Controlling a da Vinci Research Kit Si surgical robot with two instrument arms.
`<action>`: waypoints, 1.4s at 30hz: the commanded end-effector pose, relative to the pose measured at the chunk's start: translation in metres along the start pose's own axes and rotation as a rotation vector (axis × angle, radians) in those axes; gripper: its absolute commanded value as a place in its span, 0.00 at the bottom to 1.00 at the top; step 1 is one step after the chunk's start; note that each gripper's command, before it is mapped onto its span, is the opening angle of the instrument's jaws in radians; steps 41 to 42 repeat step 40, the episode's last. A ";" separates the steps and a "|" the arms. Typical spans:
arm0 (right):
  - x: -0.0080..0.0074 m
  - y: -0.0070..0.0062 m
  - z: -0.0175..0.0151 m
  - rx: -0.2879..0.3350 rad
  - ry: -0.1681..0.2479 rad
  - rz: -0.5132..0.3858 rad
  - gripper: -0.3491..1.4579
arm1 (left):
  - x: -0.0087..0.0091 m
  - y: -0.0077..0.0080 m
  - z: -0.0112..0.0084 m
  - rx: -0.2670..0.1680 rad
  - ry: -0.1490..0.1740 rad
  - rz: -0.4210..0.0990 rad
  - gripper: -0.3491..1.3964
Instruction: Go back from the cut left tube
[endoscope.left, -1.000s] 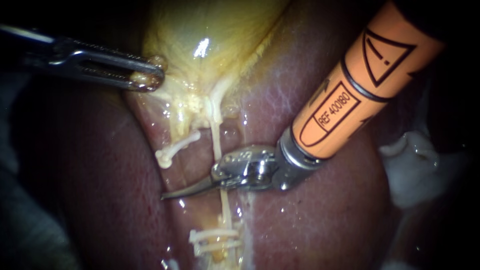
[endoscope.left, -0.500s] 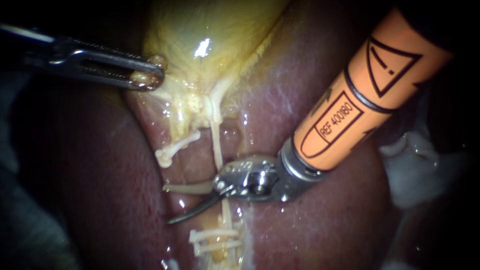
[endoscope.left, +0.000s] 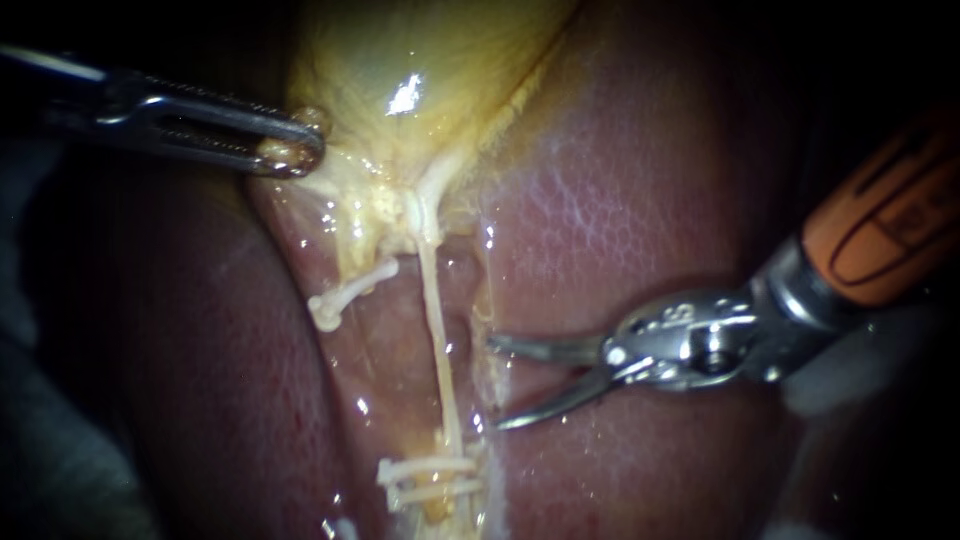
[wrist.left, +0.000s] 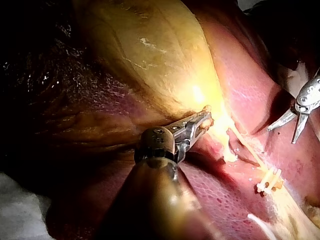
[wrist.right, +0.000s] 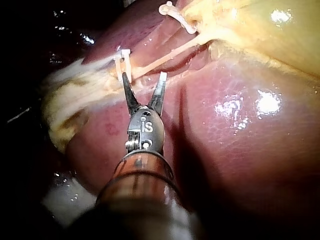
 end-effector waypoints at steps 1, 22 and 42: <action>-0.0001 0.0002 -0.0006 -0.017 -0.027 -0.019 0.98 | 0.0000 0.0000 0.0000 0.000 0.000 0.000 0.00; 0.0001 0.0023 -0.0059 -0.168 -0.155 -0.179 0.99 | -0.0023 -0.0013 0.0049 0.006 0.005 0.015 0.00; 0.0001 0.0024 -0.0057 -0.154 -0.153 -0.196 0.99 | -0.0025 -0.0026 0.0069 -0.003 -0.010 0.021 0.00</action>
